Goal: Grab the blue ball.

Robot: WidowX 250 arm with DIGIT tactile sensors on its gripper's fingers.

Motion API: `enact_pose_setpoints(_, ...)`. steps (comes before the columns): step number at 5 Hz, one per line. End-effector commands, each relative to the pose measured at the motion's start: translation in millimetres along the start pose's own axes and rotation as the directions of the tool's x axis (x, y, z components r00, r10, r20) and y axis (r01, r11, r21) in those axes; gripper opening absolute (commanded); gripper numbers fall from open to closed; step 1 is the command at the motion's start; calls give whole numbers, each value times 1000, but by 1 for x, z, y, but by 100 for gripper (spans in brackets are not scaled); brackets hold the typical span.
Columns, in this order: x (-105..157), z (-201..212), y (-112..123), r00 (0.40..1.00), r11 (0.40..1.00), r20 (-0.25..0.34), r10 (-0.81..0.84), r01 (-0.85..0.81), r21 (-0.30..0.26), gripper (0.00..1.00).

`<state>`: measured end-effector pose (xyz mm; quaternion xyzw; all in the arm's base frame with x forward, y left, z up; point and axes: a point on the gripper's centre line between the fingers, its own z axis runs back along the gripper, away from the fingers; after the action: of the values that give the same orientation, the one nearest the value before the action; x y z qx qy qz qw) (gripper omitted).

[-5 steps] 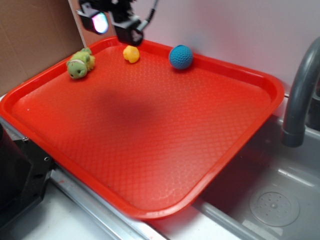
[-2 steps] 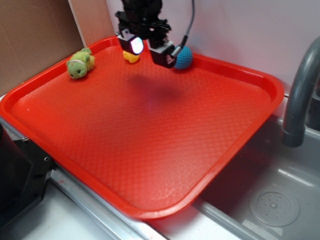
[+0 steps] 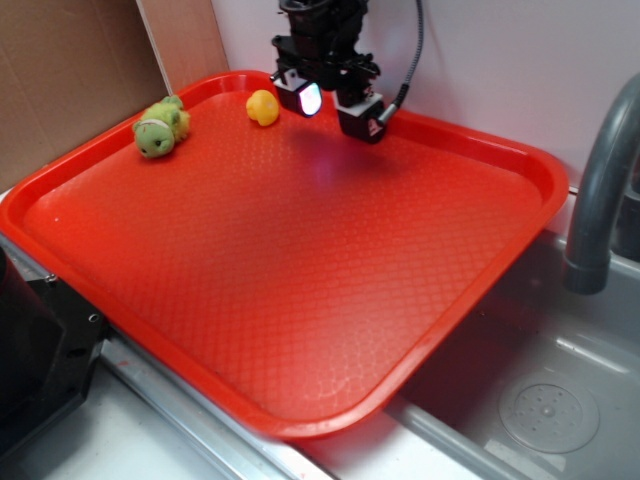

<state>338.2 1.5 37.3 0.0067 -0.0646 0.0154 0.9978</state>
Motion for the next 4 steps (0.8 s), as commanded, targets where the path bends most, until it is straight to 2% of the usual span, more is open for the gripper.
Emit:
enact_pose_setpoints(1, 26, 2, 8, 997, 999, 70, 42, -42, -11, 0)
enact_pose_setpoints(2, 21, 9, 18, 994, 997, 87, 71, -69, -26, 0)
enact_pose_setpoints(3, 1, 42, 33, 987, 990, 75, 143, -143, -6, 0)
enact_pose_setpoints(4, -30, 88, 41, 970, 969, 44, 239, -241, 45, 0)
